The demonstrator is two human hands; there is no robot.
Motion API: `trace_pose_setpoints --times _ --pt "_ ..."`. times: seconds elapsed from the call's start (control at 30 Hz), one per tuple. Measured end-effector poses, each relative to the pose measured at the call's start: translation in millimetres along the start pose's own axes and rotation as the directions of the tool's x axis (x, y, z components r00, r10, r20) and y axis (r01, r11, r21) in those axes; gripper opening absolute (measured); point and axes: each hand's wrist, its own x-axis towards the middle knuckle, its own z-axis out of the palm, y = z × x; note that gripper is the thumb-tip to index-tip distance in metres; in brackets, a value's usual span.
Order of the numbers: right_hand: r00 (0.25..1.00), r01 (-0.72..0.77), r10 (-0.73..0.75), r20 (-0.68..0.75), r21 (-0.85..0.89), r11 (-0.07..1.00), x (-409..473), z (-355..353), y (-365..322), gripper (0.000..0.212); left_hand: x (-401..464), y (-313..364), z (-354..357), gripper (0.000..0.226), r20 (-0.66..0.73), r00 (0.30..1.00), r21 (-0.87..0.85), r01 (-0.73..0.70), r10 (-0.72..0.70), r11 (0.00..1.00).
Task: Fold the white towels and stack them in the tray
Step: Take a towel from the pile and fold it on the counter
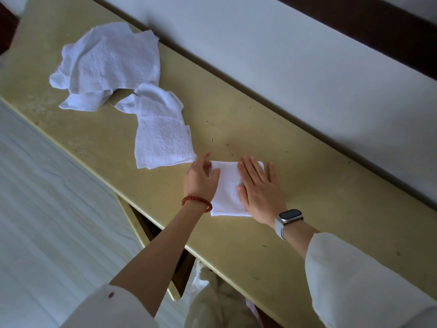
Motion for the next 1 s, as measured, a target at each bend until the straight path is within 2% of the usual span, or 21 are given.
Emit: trace_pose_setpoints --times 0.2,0.33,0.53,0.73,0.8,0.87,0.93,1.0 --pt "1.0 0.004 -0.004 -0.016 -0.003 1.0 0 1 1 0.051 -3 6 2 0.036 -0.019 0.99 -0.058 0.14 -0.141 0.988" --pt "1.0 0.002 -0.002 -0.024 0.006 1.0 0 1 0 0.051 -3 10 2 0.035 -0.004 0.987 -0.018 0.158 -0.158 0.987" --pt "0.999 -0.004 0.005 -0.04 0.014 1.0 0 0 -1 0.05 2 4 1 0.044 0.077 0.979 -0.243 0.202 -0.189 0.949" --pt "1.0 -0.01 0.01 0.003 0.01 1.0 0 -1 -1 0.052 -1 -2 0 0.049 0.105 0.962 -0.436 0.273 -0.253 0.857" --pt "1.0 -0.015 0.015 0.011 0.009 1.0 0 -2 -1 0.051 -1 -2 1 0.046 0.071 0.974 -0.371 0.227 -0.217 0.9" --pt "1.0 -0.018 0.018 0.013 0.015 1.0 0 -2 -2 0.051 -6 -2 2 0.039 -0.037 0.992 -0.159 0.111 -0.118 0.981" --pt "0.999 -0.022 0.022 0.024 0.017 1.0 0 -3 -2 0.051 -14 -6 2 0.034 -0.117 0.993 0.045 -0.022 0.027 0.999" --pt "0.999 -0.024 0.023 0.037 0.014 1.0 1 -4 -2 0.052 -22 -17 2 0.033 -0.111 0.963 0.199 -0.221 0.246 0.955"
